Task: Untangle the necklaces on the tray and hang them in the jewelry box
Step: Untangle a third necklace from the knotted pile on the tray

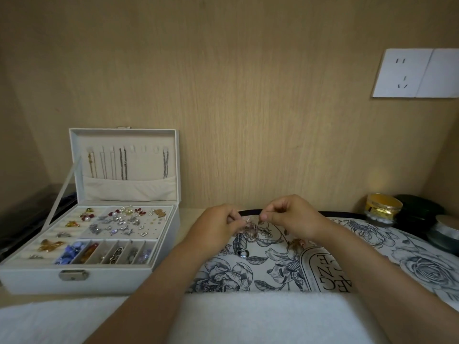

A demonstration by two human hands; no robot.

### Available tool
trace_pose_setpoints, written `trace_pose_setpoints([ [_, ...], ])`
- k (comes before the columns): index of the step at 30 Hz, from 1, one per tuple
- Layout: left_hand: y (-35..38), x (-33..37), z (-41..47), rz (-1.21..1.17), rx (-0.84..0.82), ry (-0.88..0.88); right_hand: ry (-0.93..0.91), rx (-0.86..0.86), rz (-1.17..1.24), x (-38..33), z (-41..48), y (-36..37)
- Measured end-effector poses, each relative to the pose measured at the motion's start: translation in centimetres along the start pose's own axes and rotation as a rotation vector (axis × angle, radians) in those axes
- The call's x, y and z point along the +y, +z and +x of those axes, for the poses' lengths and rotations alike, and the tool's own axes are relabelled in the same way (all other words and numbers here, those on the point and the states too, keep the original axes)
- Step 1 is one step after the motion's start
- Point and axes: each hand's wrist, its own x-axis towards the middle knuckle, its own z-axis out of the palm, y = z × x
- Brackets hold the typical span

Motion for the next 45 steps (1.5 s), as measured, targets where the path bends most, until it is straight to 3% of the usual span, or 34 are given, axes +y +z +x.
trace_pose_setpoints([
  [4,-0.8,-0.6,0.3,0.063,0.031,-0.037,0.033,0.135,-0.092,0.2,0.2,0.1],
  [10,-0.3,1.4,0.7,-0.762,0.026,-0.269,-0.007,0.131,-0.016,-0.2,0.2,0.7],
  [16,0.1,2.2,0.3,-1.203,0.008,-0.288,-0.011,0.131,0.176,-0.5,0.6,1.1],
  [20,0.3,2.2,0.4,-1.212,-0.029,-0.294,-0.003,0.118,0.232,-1.0,0.5,1.1],
  [24,0.0,1.1,0.6,-1.125,-0.176,-0.29,0.046,0.035,0.278,-1.4,0.1,0.9],
  [29,-0.5,1.3,0.1,-1.162,-0.309,-0.217,0.034,0.067,-0.041,-0.6,0.2,1.1],
  [35,-0.1,1.3,-0.1,-1.212,-0.302,-0.195,-0.089,-0.054,0.066,-0.5,-0.2,1.0],
  [45,0.3,1.7,-0.6,-1.378,-0.274,-0.183,-0.022,-0.081,0.274,-0.4,-0.2,1.1],
])
